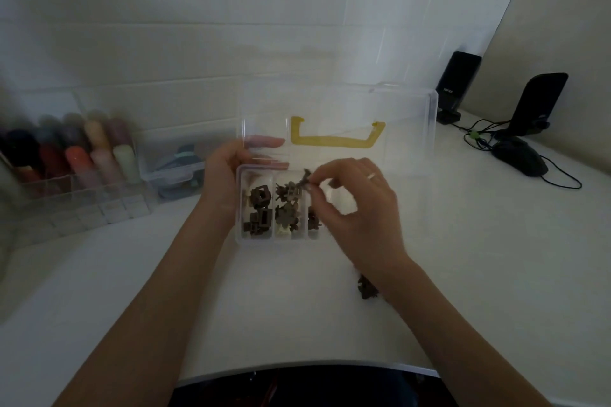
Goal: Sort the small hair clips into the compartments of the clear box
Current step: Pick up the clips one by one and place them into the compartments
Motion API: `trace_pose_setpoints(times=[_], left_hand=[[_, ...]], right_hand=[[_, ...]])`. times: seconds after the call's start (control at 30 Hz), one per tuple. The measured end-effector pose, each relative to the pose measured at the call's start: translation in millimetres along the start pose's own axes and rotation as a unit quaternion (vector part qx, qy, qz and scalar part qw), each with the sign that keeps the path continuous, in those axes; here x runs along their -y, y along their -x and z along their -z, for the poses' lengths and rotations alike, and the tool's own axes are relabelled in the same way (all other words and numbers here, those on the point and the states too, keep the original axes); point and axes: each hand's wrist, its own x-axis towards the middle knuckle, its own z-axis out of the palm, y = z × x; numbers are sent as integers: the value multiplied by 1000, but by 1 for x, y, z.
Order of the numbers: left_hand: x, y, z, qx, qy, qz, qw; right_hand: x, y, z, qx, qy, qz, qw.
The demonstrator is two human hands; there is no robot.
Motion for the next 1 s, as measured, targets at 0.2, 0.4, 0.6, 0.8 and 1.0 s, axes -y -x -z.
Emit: trace_pose_setpoints(times=[0.2,0.4,0.6,0.8,1.0], left_hand=[[-3,0,0,-3,12,-21,1000],[-1,0,2,-5,10,15,1000],[-2,1,1,-4,12,23,1000],[-1,-3,2,-18,2,4,1000],[-1,-3,3,-9,14,16,1000]], right_hand=[[-17,16,11,-26,27,-64,997],[1,7,-17,20,22,17,999],[-13,-6,-27,16,182,22,983],[-21,26,19,71,96,-55,991],[-25,63,49,84,133,-63,986]])
